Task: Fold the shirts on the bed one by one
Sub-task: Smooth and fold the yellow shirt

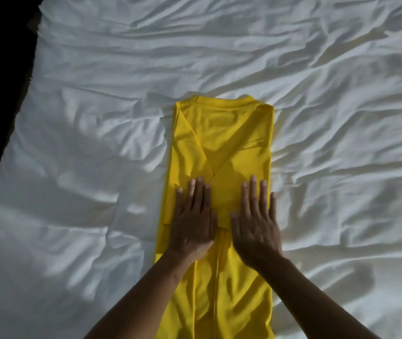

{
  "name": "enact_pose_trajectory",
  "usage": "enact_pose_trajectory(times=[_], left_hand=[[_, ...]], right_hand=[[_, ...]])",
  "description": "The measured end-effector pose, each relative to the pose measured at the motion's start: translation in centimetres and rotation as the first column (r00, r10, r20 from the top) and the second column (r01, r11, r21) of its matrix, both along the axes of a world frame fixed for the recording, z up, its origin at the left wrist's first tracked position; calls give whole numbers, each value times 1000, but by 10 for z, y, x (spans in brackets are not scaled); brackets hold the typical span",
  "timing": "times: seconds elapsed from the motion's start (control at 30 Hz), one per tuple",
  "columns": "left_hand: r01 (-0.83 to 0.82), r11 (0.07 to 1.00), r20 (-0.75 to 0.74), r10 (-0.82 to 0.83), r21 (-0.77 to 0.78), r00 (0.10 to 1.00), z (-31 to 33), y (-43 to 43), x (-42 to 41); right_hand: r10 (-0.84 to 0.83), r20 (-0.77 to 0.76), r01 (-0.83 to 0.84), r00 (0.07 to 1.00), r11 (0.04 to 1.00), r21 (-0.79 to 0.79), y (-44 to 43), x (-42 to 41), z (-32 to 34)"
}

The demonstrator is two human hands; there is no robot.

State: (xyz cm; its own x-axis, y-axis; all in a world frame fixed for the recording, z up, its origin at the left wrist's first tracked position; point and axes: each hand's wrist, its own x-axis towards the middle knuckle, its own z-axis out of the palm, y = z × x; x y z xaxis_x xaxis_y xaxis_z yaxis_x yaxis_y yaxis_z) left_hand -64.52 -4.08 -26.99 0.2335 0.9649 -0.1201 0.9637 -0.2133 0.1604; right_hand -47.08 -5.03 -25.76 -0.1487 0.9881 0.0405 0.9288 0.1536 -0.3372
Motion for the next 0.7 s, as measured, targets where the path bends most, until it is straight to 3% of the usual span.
enact_pose_trajectory(times=[0.13, 0.37, 0.7], left_hand=[[14, 1000, 22, -14, -6, 1000, 2, -38, -20], [-1, 997, 20, 3, -83, 1000, 8, -180, -36], [5, 982, 1, -5, -186, 1000, 23, -309, -40]], right_hand=[[25, -6, -25, 1000, 997, -67, -60, -18, -15], [133, 75, -113, 988, 969, -221, -174, -26, -12], [135, 133, -93, 982, 955, -281, -297, -29, 6]])
